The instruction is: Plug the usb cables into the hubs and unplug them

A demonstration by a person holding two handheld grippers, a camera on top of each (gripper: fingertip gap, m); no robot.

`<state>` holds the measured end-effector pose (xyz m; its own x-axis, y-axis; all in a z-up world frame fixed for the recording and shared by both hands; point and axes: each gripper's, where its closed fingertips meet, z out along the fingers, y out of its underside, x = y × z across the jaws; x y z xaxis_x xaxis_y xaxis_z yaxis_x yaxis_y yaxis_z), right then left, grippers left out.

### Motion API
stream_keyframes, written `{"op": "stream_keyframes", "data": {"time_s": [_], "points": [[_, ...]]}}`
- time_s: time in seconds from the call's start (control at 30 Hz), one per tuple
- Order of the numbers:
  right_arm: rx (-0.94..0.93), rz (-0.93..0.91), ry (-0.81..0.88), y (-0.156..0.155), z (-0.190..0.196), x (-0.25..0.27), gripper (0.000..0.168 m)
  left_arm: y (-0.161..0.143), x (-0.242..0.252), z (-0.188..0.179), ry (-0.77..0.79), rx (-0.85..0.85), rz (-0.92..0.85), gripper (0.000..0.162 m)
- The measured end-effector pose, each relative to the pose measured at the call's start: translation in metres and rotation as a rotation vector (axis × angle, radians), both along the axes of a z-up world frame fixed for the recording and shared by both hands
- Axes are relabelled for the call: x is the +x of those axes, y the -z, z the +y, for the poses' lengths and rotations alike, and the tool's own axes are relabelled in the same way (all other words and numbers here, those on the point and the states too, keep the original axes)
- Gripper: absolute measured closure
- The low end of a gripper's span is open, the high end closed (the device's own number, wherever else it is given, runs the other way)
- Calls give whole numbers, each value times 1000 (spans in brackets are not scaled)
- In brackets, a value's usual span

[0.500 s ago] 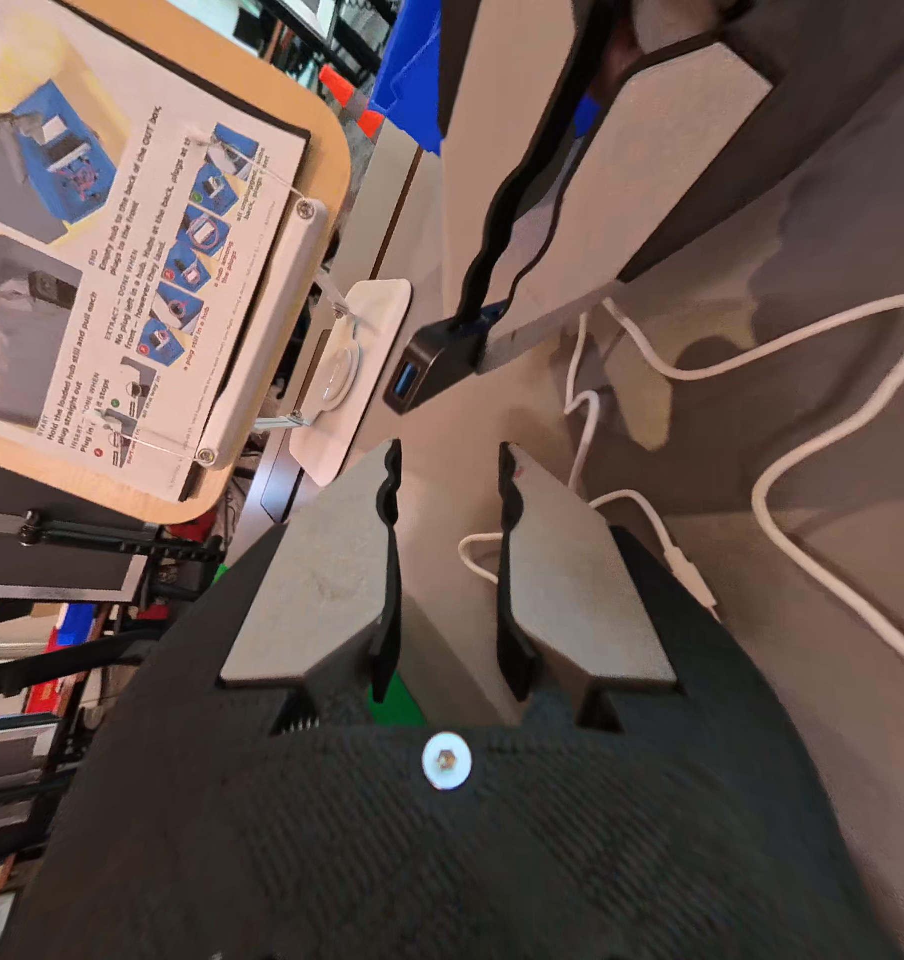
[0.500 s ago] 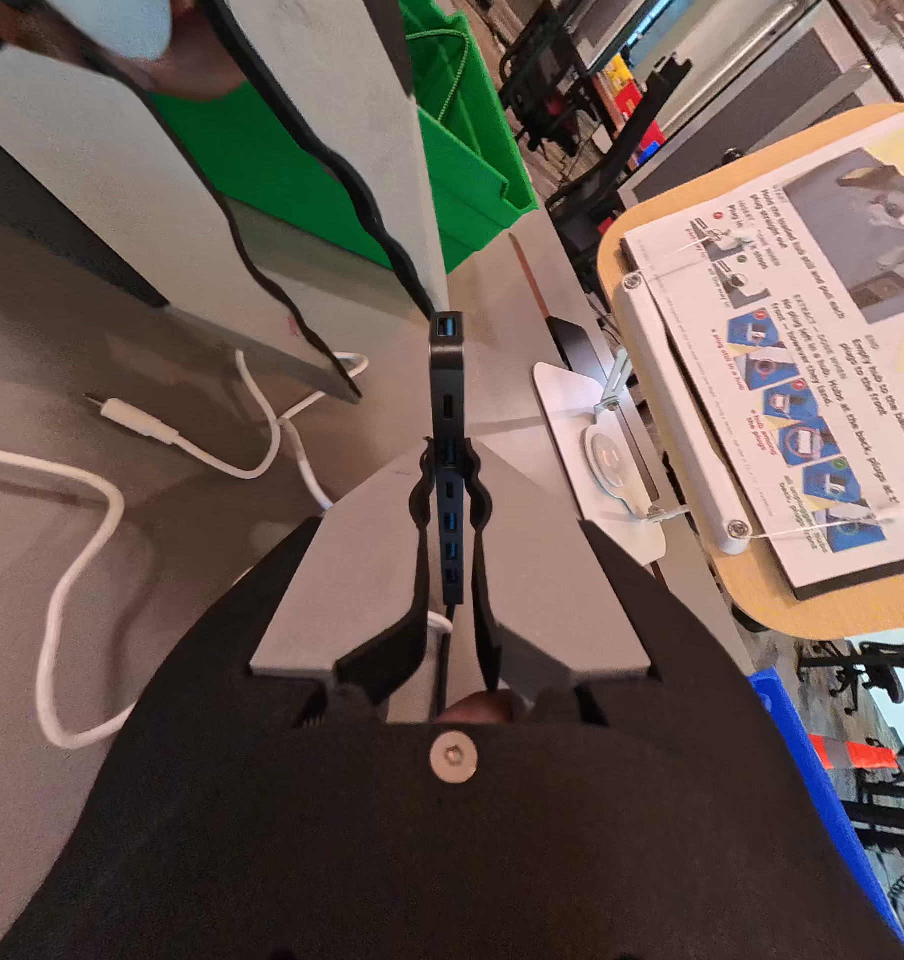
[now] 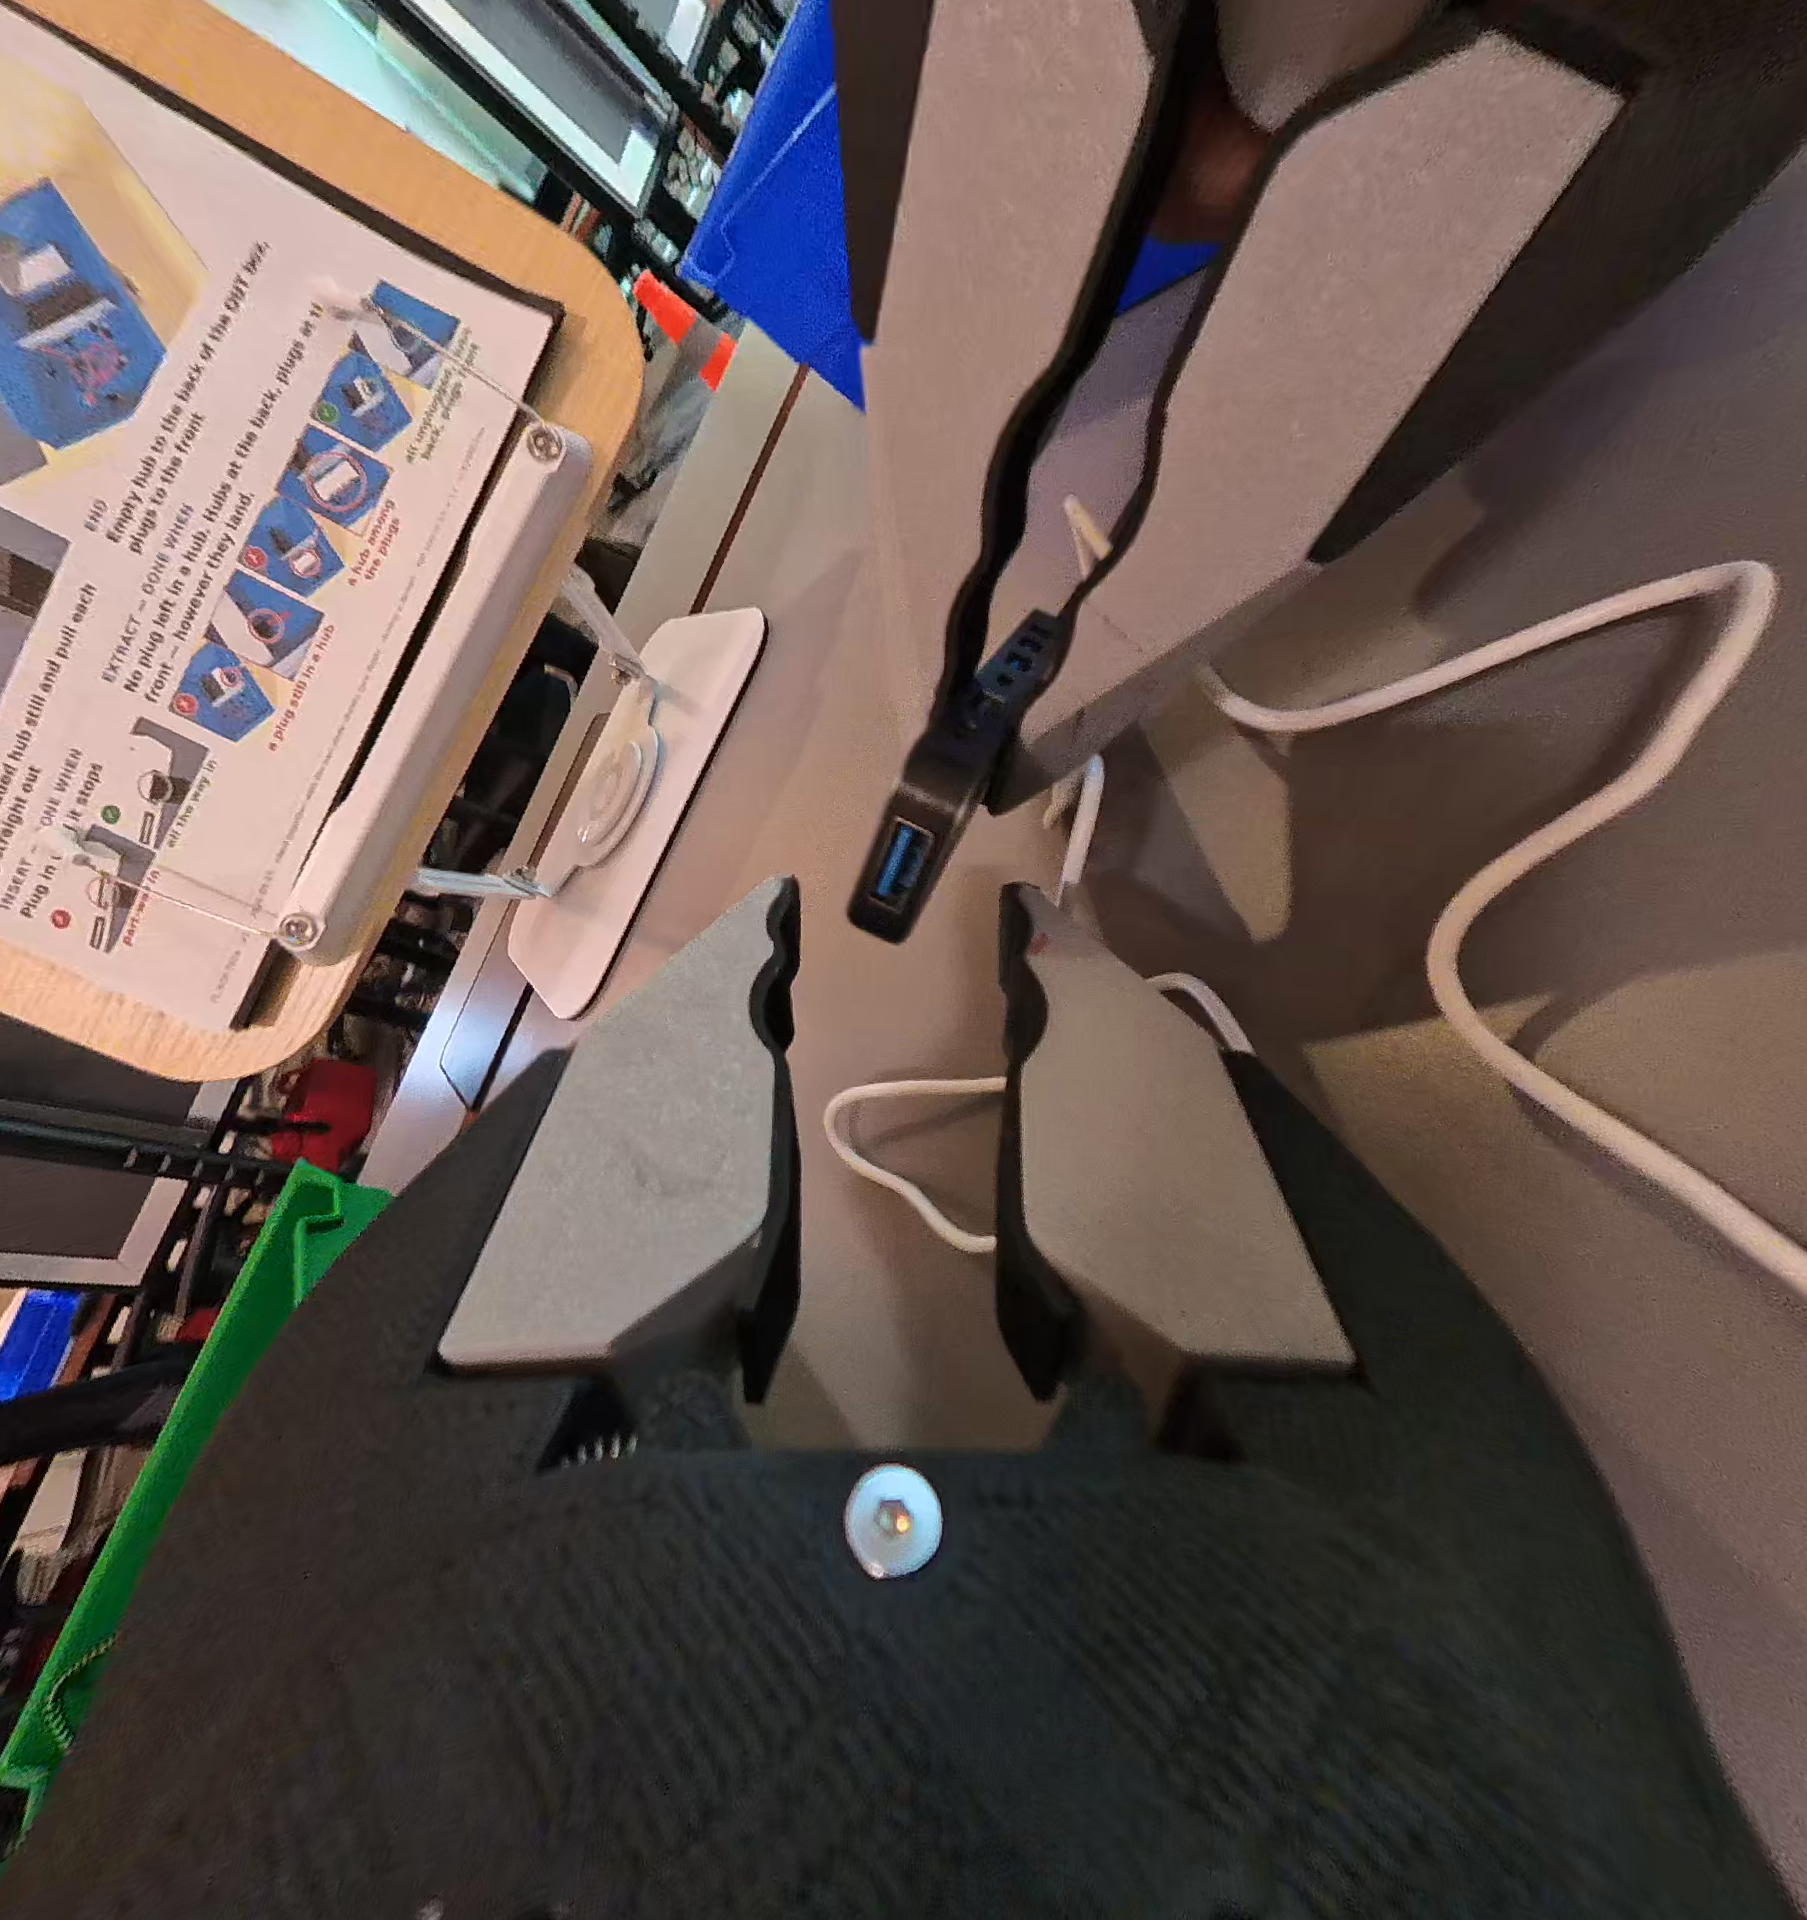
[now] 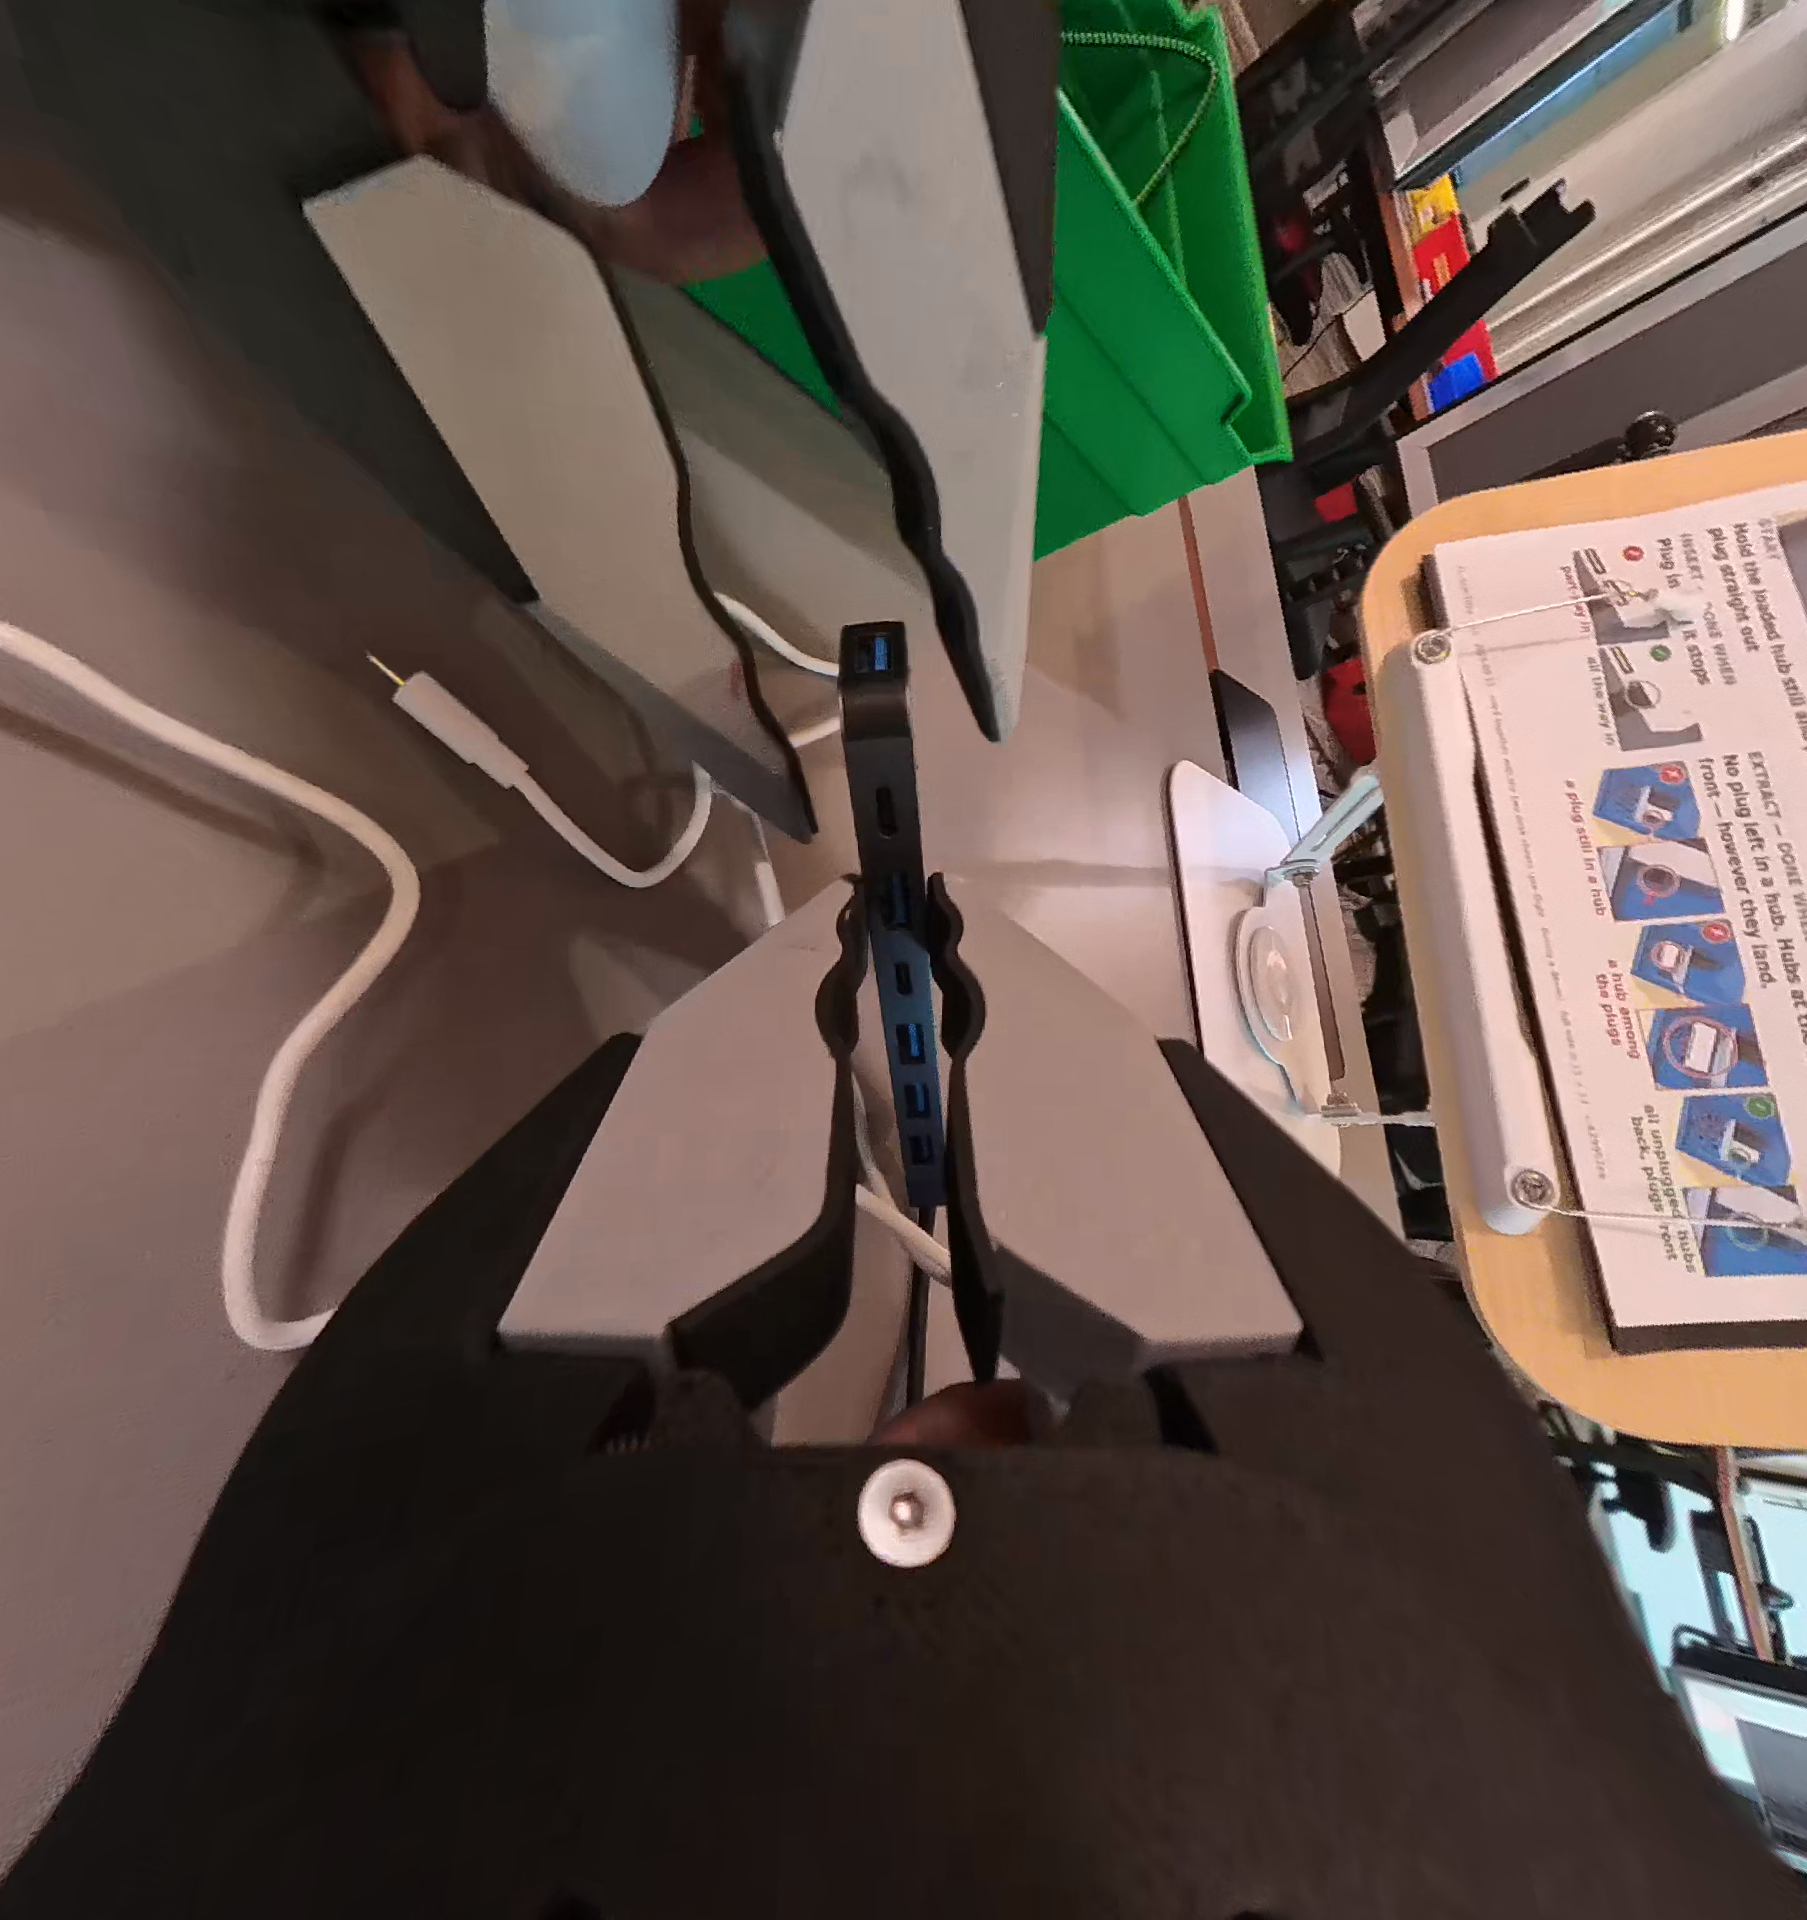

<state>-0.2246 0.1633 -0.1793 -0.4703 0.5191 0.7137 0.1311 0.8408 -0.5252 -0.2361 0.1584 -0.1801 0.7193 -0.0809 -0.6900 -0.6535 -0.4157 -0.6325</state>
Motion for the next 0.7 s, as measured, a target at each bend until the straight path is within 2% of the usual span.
{"op": "stream_keyframes", "data": {"time_s": [0.1, 0.37, 0.53, 0.7], "points": [[20, -4, -6, 3, -2, 0, 160, -5, 15, -1, 82, 36, -14, 130], [64, -13, -13, 8, -2, 1, 160, -4, 23, 2, 113, 42, 110, 149], [87, -2, 5, 10, 0, 0, 159, -1, 22, 1, 119, -3, 78, 152], [73, 42, 44, 1, 9, -2, 158, -11, 19, -1, 120, 42, 89, 153]]}}
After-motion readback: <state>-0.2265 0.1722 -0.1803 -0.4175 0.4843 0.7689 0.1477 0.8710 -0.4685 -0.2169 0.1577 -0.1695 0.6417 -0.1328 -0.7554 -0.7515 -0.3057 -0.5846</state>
